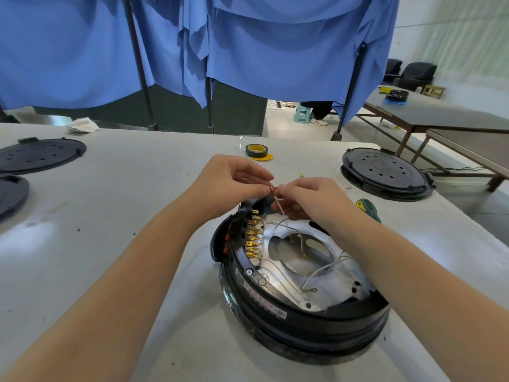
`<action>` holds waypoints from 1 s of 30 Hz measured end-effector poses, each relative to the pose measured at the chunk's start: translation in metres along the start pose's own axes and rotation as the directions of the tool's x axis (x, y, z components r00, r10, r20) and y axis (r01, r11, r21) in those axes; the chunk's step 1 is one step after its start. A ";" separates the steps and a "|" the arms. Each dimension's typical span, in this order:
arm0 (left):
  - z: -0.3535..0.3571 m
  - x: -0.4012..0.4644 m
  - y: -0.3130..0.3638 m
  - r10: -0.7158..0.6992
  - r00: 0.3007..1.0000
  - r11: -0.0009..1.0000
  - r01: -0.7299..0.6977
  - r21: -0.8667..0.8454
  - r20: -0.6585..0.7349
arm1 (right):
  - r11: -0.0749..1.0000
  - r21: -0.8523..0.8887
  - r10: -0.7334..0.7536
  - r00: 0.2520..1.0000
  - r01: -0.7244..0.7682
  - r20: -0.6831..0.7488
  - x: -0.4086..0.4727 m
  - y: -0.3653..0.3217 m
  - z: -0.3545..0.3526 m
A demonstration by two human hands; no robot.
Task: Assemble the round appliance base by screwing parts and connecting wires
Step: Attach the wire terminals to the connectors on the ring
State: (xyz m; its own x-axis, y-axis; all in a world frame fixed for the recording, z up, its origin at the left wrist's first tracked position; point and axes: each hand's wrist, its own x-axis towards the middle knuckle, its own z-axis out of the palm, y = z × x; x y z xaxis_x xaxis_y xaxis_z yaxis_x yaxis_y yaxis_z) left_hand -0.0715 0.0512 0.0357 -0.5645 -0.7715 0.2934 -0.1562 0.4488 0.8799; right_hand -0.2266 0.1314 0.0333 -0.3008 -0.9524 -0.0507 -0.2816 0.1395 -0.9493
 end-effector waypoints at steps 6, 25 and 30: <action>0.001 0.001 -0.001 0.023 1.000 0.999 -0.023 0.023 0.005 | 0.994 0.057 0.090 0.991 -0.096 0.102 0.003 0.001 -0.003; -0.008 0.007 -0.018 -0.328 0.942 0.868 0.272 0.416 0.069 | 0.961 -0.261 -0.070 0.995 0.088 0.076 -0.004 0.008 0.002; -0.011 0.006 -0.018 -0.326 0.938 0.873 0.250 0.419 0.119 | 0.951 -0.278 -0.121 0.990 0.135 0.066 -0.002 0.009 0.007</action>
State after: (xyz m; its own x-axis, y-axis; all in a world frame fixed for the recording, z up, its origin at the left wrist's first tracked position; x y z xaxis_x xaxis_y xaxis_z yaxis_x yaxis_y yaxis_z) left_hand -0.0634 0.0336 0.0257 -0.5751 -0.8162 -0.0559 -0.6170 0.3878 0.6848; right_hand -0.2222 0.1331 0.0231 -0.2039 -0.9780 0.0444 -0.5618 0.0797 -0.8234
